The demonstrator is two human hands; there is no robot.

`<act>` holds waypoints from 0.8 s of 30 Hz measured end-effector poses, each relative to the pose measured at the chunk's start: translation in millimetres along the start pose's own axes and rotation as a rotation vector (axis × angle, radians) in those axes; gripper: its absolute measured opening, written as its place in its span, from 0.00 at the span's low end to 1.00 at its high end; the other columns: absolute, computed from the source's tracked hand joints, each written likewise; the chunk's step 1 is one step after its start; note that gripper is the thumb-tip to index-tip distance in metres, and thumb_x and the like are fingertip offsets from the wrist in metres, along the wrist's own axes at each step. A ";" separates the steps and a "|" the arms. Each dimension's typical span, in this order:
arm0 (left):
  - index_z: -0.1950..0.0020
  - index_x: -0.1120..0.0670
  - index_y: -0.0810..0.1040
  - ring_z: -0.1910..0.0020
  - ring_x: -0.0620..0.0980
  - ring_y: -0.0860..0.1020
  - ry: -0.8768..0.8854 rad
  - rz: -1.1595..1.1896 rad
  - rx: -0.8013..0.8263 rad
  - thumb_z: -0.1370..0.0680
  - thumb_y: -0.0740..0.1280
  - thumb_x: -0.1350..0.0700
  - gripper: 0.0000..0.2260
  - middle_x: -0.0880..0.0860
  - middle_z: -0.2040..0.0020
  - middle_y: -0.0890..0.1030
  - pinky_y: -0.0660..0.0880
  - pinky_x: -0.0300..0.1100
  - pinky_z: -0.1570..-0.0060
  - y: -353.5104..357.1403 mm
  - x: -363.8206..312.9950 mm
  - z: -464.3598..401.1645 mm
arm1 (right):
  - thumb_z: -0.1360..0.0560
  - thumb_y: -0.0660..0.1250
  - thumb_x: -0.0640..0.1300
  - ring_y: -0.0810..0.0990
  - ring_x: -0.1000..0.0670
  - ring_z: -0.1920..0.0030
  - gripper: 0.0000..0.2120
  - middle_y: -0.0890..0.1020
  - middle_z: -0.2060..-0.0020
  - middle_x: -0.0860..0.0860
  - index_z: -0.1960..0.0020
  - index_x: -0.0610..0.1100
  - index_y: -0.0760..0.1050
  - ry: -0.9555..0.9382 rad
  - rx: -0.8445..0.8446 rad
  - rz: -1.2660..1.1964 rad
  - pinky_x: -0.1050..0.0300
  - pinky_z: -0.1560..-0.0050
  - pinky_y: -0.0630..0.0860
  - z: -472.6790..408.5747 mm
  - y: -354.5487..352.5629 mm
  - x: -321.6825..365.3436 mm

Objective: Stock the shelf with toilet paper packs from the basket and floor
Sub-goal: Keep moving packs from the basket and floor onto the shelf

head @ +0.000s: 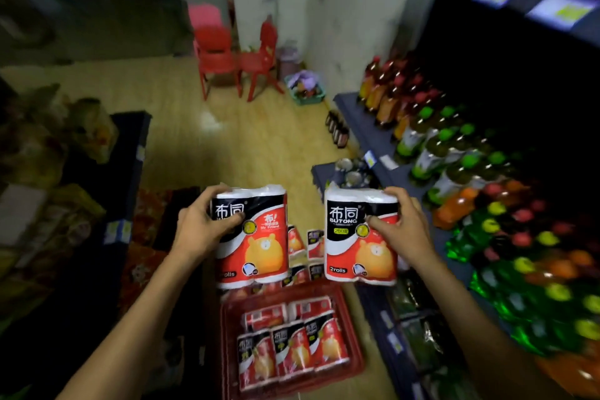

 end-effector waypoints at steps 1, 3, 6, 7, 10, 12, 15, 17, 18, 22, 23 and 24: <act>0.42 0.45 0.77 0.52 0.39 0.81 0.031 0.009 0.004 0.31 0.78 0.53 0.20 0.45 0.51 0.84 0.75 0.30 0.53 -5.3 -23.0 -7.0 | 0.34 0.76 0.49 0.77 0.42 0.44 0.27 0.74 0.45 0.46 0.38 0.55 0.71 -0.008 -0.024 0.008 0.52 0.48 0.75 0.2 -21.2 14.5; 0.43 0.45 0.78 0.52 0.40 0.81 0.107 0.030 0.027 0.32 0.78 0.54 0.20 0.46 0.51 0.84 0.75 0.31 0.52 -15.1 -71.8 -19.6 | 0.33 0.76 0.50 0.76 0.43 0.43 0.26 0.74 0.42 0.47 0.38 0.56 0.70 -0.008 -0.076 0.007 0.53 0.48 0.74 3.9 -63.4 41.1; 0.42 0.43 0.78 0.56 0.43 0.82 0.211 0.064 0.074 0.33 0.79 0.53 0.22 0.49 0.53 0.84 0.77 0.38 0.51 -28.5 -145.6 -32.3 | 0.32 0.75 0.51 0.76 0.44 0.43 0.26 0.73 0.42 0.47 0.37 0.57 0.69 -0.021 -0.176 0.038 0.53 0.47 0.74 16.4 -130.7 82.6; 0.42 0.43 0.77 0.56 0.43 0.82 0.245 0.087 0.089 0.34 0.79 0.50 0.23 0.49 0.53 0.84 0.78 0.40 0.51 -32.9 -170.7 -35.1 | 0.32 0.75 0.52 0.76 0.43 0.43 0.26 0.73 0.42 0.48 0.37 0.57 0.69 -0.024 -0.211 0.045 0.52 0.46 0.75 22.8 -153.6 96.0; 0.43 0.41 0.77 0.55 0.49 0.82 0.383 0.131 0.127 0.34 0.78 0.49 0.22 0.50 0.51 0.83 0.77 0.39 0.56 -38.9 -251.0 -33.9 | 0.32 0.74 0.54 0.77 0.42 0.44 0.26 0.73 0.44 0.48 0.37 0.58 0.69 -0.009 -0.316 0.088 0.53 0.46 0.74 48.4 -222.9 124.7; 0.42 0.46 0.77 0.52 0.53 0.81 0.482 0.165 0.142 0.31 0.77 0.59 0.20 0.53 0.49 0.82 0.75 0.34 0.60 -39.3 -300.8 -24.6 | 0.32 0.73 0.55 0.77 0.41 0.43 0.26 0.74 0.44 0.48 0.37 0.59 0.68 -0.006 -0.386 0.121 0.51 0.45 0.74 71.1 -268.7 140.7; 0.42 0.46 0.78 0.52 0.51 0.81 0.594 0.182 0.146 0.31 0.78 0.56 0.20 0.53 0.50 0.84 0.77 0.31 0.58 -37.6 -369.9 -2.9 | 0.32 0.72 0.56 0.77 0.43 0.44 0.24 0.73 0.45 0.50 0.39 0.62 0.67 -0.012 -0.494 0.134 0.51 0.47 0.73 115.8 -336.1 155.1; 0.44 0.40 0.77 0.53 0.49 0.81 0.622 0.196 0.168 0.35 0.77 0.45 0.21 0.51 0.52 0.83 0.79 0.43 0.51 -38.3 -399.7 6.1 | 0.32 0.72 0.57 0.76 0.43 0.44 0.23 0.73 0.46 0.51 0.41 0.63 0.66 -0.006 -0.534 0.143 0.51 0.47 0.73 137.4 -368.1 163.5; 0.45 0.38 0.76 0.53 0.49 0.82 0.683 0.227 0.200 0.36 0.75 0.42 0.21 0.50 0.52 0.83 0.79 0.48 0.50 -28.7 -431.8 24.6 | 0.32 0.72 0.57 0.76 0.44 0.43 0.23 0.73 0.45 0.50 0.41 0.63 0.67 0.016 -0.598 0.164 0.50 0.46 0.73 165.6 -400.0 159.6; 0.47 0.35 0.75 0.55 0.45 0.81 0.831 0.342 0.319 0.31 0.77 0.51 0.19 0.50 0.51 0.82 0.79 0.44 0.56 1.7 -522.3 83.5 | 0.32 0.73 0.56 0.76 0.48 0.43 0.24 0.75 0.41 0.49 0.39 0.60 0.69 0.054 -0.772 0.195 0.53 0.46 0.73 251.0 -489.3 155.5; 0.46 0.36 0.75 0.52 0.46 0.81 0.875 0.362 0.338 0.30 0.77 0.53 0.19 0.50 0.51 0.82 0.79 0.43 0.55 11.7 -544.0 103.7 | 0.32 0.73 0.55 0.75 0.48 0.43 0.24 0.75 0.41 0.49 0.38 0.60 0.69 0.079 -0.815 0.201 0.53 0.47 0.72 275.7 -510.4 147.2; 0.44 0.39 0.76 0.50 0.47 0.81 0.910 0.387 0.370 0.30 0.76 0.54 0.19 0.50 0.51 0.82 0.79 0.43 0.54 23.3 -564.9 123.7 | 0.32 0.73 0.56 0.75 0.47 0.42 0.25 0.75 0.40 0.49 0.38 0.61 0.69 0.111 -0.858 0.217 0.53 0.47 0.72 302.0 -529.9 140.1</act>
Point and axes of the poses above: each hand's wrist, its own z-axis away from the middle knuckle, its own y-axis out of the palm, x = y × z, the point moved 7 cm from there along -z, towards the middle knuckle
